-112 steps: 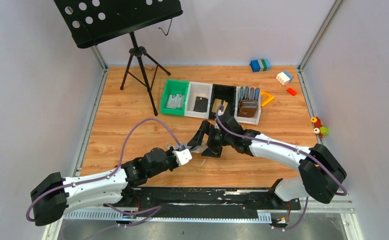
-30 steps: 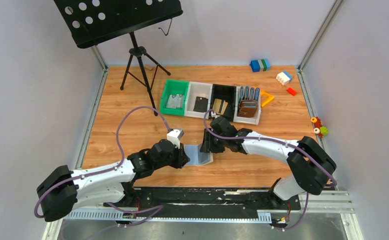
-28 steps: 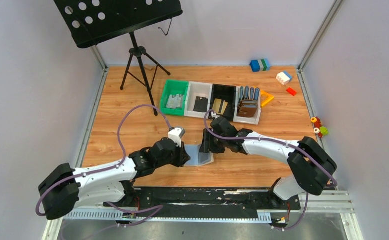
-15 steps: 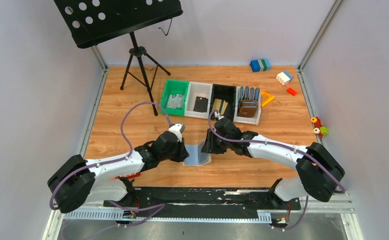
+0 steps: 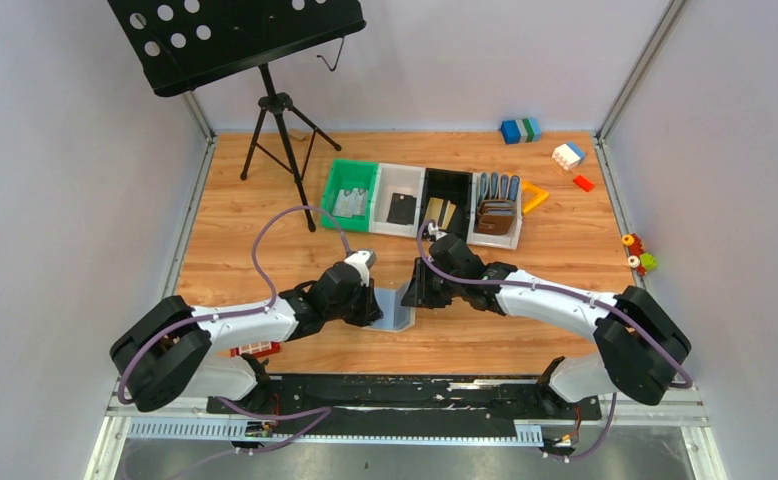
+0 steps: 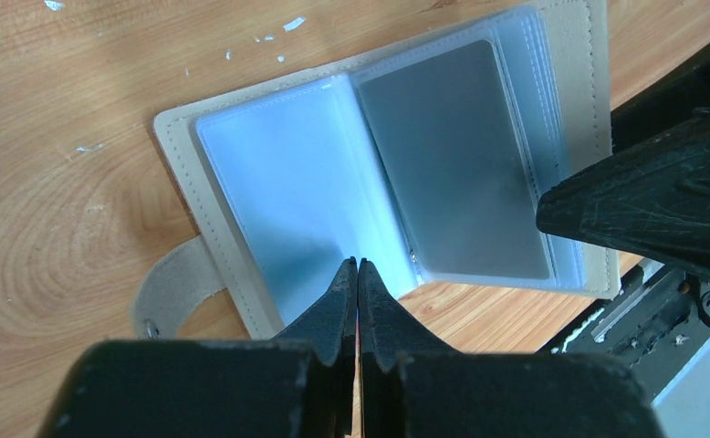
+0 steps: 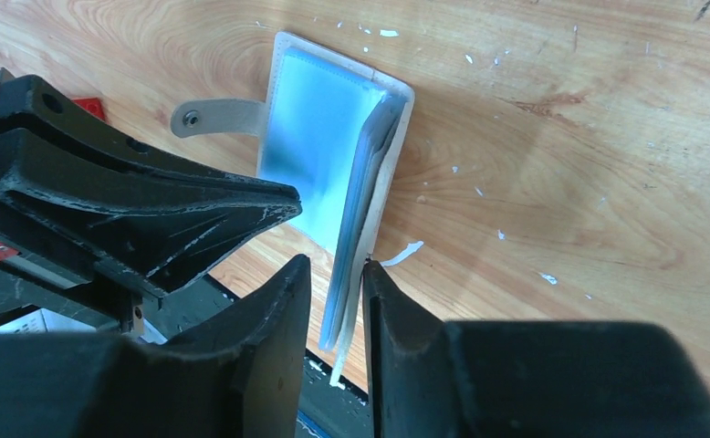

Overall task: Take the credit cards out of the card holder
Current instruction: Remove the credit card from the card holder.

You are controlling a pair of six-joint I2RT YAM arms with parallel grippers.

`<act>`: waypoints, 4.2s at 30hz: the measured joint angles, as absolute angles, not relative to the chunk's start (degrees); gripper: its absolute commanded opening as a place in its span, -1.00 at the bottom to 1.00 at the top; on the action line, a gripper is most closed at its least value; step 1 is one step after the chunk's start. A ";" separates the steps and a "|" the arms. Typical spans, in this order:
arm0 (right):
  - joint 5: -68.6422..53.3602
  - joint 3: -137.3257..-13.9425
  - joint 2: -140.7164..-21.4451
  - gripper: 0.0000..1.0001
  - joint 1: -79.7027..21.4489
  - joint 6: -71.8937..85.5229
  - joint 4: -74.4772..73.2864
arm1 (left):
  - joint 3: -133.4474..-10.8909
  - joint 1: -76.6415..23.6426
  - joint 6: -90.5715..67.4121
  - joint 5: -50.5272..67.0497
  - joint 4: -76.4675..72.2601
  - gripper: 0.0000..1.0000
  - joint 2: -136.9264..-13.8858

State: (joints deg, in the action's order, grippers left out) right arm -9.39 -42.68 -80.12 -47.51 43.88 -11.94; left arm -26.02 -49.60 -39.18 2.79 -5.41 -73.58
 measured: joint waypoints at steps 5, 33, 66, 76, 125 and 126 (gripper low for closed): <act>-9.74 -42.68 -79.61 -0.67 -47.51 43.90 -11.94 | -26.04 -49.47 -39.16 3.07 -6.00 -1.00 -74.59; -11.09 -42.89 -79.61 -1.00 -47.55 43.83 -12.71 | -20.67 -47.59 -45.19 11.77 -20.84 0.55 -71.66; -4.45 -50.85 -82.54 -1.00 -51.46 42.65 -23.14 | -20.97 -45.43 -43.44 11.27 -13.67 -0.94 -69.60; 0.34 -55.90 -86.19 -1.00 -54.65 41.91 -27.27 | -23.51 -44.95 -41.63 11.44 -10.48 -1.00 -76.09; -17.43 -33.47 -80.68 -0.34 -44.86 48.14 -0.78 | -22.83 -44.95 -39.31 11.62 -9.58 -1.00 -74.67; -17.04 -34.02 -80.97 -0.47 -44.88 47.90 -1.50 | -22.79 -44.95 -39.31 11.64 -9.56 -1.00 -74.67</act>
